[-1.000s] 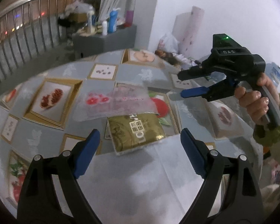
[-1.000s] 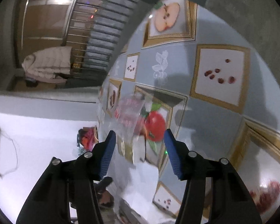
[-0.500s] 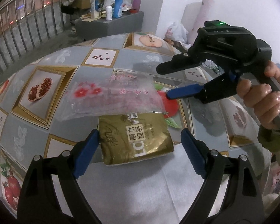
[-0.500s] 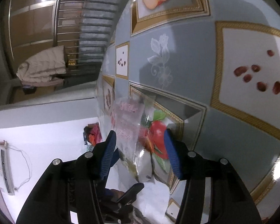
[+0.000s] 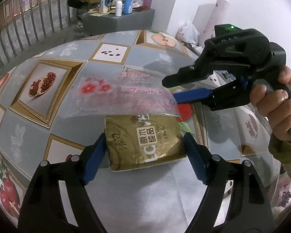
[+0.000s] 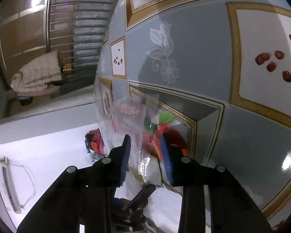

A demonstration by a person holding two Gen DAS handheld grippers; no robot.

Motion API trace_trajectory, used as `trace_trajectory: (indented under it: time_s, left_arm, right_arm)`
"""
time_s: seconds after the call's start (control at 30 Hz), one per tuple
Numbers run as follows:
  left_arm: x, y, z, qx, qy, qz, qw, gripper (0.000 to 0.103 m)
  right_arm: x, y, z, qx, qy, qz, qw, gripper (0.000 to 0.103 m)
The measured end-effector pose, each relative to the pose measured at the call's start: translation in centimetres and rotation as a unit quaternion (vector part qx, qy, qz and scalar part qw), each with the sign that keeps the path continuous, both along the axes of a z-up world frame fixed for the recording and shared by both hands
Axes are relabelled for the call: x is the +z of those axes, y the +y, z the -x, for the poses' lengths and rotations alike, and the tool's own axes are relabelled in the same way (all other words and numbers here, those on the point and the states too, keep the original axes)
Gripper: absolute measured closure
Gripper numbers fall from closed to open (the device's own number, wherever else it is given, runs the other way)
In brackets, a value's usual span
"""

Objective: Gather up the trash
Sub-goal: 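Close the left gripper on the gold snack pack while the right grips the clear flowered bag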

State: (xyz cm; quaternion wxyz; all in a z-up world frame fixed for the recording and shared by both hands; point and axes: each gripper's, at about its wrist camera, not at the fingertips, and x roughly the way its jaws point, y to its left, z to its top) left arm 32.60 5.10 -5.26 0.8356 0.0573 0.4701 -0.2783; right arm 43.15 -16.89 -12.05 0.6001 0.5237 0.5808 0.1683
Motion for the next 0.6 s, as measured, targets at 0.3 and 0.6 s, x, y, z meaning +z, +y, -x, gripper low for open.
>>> trace_trajectory:
  time_s: [0.3,0.6]
  left_arm:
    - [1.5,3.7,0.1,0.045,0.008,0.019,0.9988,0.030]
    - [2.7,8.5,0.6,0.106,0.000,0.023,0.9941,0.030]
  right_arm:
    - [-1.0,-0.3,0.3,-0.014,0.011,-0.023,1.000,0.078]
    - [2.1,0.2,1.1,0.036,-0.057,0.086,0.994,0.077]
